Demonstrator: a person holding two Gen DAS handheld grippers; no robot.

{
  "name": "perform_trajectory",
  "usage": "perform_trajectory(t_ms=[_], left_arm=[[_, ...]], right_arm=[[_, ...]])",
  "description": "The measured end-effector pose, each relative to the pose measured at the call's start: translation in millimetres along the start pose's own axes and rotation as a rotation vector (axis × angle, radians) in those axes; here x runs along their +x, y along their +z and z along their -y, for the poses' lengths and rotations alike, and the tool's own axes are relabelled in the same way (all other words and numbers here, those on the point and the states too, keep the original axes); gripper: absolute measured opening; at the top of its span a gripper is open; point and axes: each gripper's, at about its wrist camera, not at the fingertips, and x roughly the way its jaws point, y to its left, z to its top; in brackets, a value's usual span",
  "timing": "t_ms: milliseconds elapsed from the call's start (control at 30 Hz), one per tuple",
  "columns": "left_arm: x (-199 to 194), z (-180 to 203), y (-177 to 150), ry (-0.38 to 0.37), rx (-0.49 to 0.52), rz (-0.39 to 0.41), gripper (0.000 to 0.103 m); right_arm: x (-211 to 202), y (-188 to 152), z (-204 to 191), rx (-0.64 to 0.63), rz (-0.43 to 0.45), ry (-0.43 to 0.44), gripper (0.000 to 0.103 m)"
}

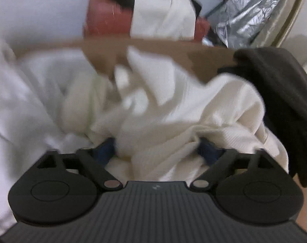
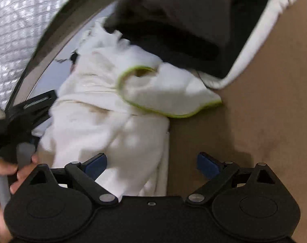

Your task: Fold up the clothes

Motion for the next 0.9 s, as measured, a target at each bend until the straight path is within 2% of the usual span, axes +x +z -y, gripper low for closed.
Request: perform_trajectory(t_ms=[67,133,167,200,233,333,367,400,433,533,600,833,900], left_arm=[[8.0,-10.5,-1.9,-0.079,-0.042,-0.056,0.103],[16.0,-21.1,-3.8,-0.158,-0.085,-0.112,0.100],[20.1,-26.3,-4.7,-0.198,-0.106,-0.139,0.089],[24.1,-31.6,-5.6,-0.237,-0.127,-0.167,0.081],[28.1,-36.8,-6.6,-0.277,-0.148,-0.195,0.074],[18.4,-49.9,-20.3,-0.454,-0.229,-0.310,0.066],[12.7,-44.8,-28.4,-0.498,-0.243,-0.362,0.066],[6.3,-35.6,-35.8,-0.533,-0.238,-0.409,0.066],[-2.9,-15.2,-41.4,-0.548,-0.182,-0.440,0.063],[-46.7,58.6,-59.3,-0.633,0.026,-0.441,0.061],[-79.3,100.1,-73.5,-0.686,0.120,-0.443,0.061],[-187.0,201.6,-86.0,-0.879,0.296,-0.458,0.061],[-228.4,233.0,-84.5,-0.927,0.372,-0.428,0.061]], right_arm=[[15.4,-1.0,7.8,0.042,0.009,0.007,0.103],[30.8,-2.0,15.7,0.084,0.019,0.014,0.103],[38.4,-2.5,19.6,0.105,0.024,0.017,0.097],[33.2,-8.5,16.2,0.138,0.025,0.047,0.061],[27.6,-14.6,12.6,0.172,0.026,0.078,0.034],[10.8,-33.0,1.6,0.272,0.029,0.170,0.028],[-9.0,-40.6,-3.7,0.254,0.028,0.168,0.028],[-32.8,-47.3,-8.6,0.230,0.032,0.166,0.028],[-56.8,-54.0,-13.5,0.206,0.036,0.165,0.028],[-131.1,-66.4,-23.6,0.139,0.078,0.072,0.027],[-180.6,-74.5,-30.3,0.094,0.106,0.010,0.027],[-330.9,-69.3,-71.6,-0.080,0.257,-0.142,0.026],[-374.8,-64.0,-85.8,-0.125,0.294,-0.181,0.026]])
